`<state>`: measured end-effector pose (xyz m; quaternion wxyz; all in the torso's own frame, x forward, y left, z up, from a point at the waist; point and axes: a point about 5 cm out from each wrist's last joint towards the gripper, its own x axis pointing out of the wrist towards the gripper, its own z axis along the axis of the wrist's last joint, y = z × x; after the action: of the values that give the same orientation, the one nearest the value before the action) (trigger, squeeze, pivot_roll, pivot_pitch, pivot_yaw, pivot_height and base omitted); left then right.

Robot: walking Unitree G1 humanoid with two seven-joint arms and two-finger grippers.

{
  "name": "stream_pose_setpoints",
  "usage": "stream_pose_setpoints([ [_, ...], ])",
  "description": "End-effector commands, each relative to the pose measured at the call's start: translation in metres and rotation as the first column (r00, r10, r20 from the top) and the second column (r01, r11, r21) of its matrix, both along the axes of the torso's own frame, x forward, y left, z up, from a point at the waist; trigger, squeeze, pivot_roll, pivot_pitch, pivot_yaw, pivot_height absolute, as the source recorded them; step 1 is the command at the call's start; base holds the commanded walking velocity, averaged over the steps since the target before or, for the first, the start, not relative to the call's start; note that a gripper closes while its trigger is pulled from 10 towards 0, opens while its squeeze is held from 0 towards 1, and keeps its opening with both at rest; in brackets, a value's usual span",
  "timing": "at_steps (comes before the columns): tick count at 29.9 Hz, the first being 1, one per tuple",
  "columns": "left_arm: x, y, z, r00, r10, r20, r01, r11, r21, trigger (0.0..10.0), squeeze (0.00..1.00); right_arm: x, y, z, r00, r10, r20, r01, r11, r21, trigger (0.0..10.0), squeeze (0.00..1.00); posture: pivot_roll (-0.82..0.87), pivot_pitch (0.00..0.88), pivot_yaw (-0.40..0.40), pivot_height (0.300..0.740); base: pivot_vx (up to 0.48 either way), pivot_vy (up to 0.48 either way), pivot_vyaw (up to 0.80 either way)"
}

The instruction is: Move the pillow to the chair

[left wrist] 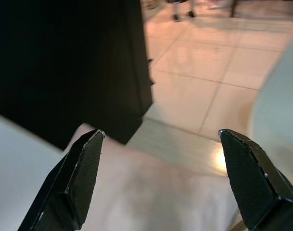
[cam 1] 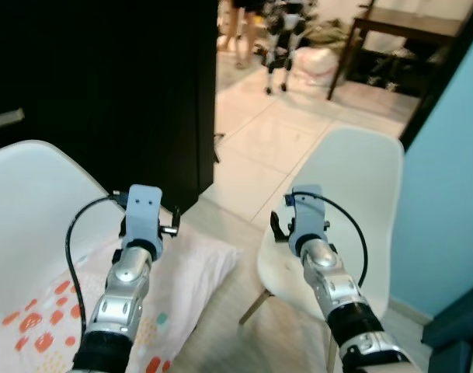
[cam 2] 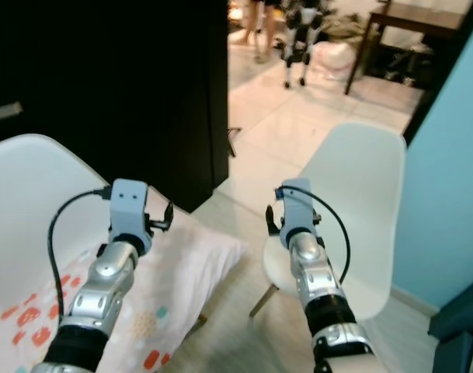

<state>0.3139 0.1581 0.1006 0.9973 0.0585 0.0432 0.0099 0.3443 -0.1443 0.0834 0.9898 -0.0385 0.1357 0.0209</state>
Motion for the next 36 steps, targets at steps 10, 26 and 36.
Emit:
stream_pose_setpoints([
  [10, -0.0041, -0.0027, -0.005, 1.0, 0.006, -0.012, -0.006, 1.0, -0.002, 10.0, 0.0, -0.0005, 0.0003, -0.0014, 1.0, 0.005, -0.002, -0.005, 1.0, -0.015, 10.0, 0.0, 0.01, 0.0, -0.066, 0.74, 0.0, 0.0, -0.8],
  [26, -0.0023, -0.0089, -0.006, 1.0, -0.009, -0.019, 0.009, 1.0, -0.023, 10.0, 0.0, -0.0035, -0.0045, -0.0039, 1.0, -0.004, -0.009, 0.004, 1.0, -0.014, 10.0, 0.0, 0.01, 0.0, -0.058, 0.74, 0.0, 0.0, -0.8],
  [36, -0.0006, -0.0057, -0.0051, 1.0, 0.001, -0.019, -0.002, 1.0, -0.031, 10.0, 0.0, -0.0032, -0.0031, -0.0018, 1.0, -0.004, -0.003, 0.004, 1.0, -0.014, 10.0, 0.0, 0.0, 0.0, -0.055, 0.74, 0.0, 0.0, -0.8],
])
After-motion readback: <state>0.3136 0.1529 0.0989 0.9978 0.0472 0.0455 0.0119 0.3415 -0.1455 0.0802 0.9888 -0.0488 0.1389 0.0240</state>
